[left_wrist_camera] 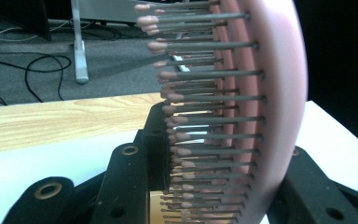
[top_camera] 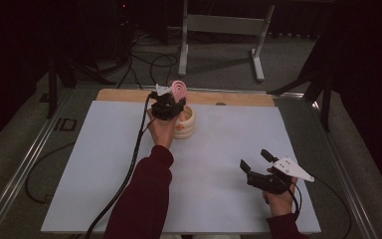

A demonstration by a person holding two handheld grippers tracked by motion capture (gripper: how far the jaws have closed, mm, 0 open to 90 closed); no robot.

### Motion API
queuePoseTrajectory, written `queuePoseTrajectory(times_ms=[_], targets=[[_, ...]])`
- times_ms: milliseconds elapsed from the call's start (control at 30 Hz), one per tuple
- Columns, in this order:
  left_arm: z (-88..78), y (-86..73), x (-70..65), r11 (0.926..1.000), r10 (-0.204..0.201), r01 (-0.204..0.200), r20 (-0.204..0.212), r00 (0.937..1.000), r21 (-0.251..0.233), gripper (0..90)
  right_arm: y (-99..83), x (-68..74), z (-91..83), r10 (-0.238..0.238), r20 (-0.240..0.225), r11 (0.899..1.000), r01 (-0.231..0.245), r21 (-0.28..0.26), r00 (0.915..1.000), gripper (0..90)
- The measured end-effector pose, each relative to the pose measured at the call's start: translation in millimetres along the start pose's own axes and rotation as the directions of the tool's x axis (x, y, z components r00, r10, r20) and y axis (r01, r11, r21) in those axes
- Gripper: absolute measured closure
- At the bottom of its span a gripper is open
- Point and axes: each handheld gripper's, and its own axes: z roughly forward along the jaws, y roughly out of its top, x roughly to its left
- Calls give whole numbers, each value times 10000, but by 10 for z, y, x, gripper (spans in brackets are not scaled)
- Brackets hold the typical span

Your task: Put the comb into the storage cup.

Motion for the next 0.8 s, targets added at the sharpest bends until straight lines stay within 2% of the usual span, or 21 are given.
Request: queuePoseTrajectory(times_ms=[200, 500, 800], targets=[[14, -22, -18, 10000, 34, -34, 37, 10000, 35, 639, 1, -8, -8, 41, 27, 10000, -41, -23, 10000, 114], [-17, -60, 46, 9992, -385, 387, 171, 9991, -98, 636, 7, 3, 3, 18, -17, 10000, -18, -32, 10000, 113], [-29, -46, 90, 9995, -322, 321, 235, 9992, 58, 633, 6, 14, 37, -40, -78, 10000, 40, 17, 10000, 114]])
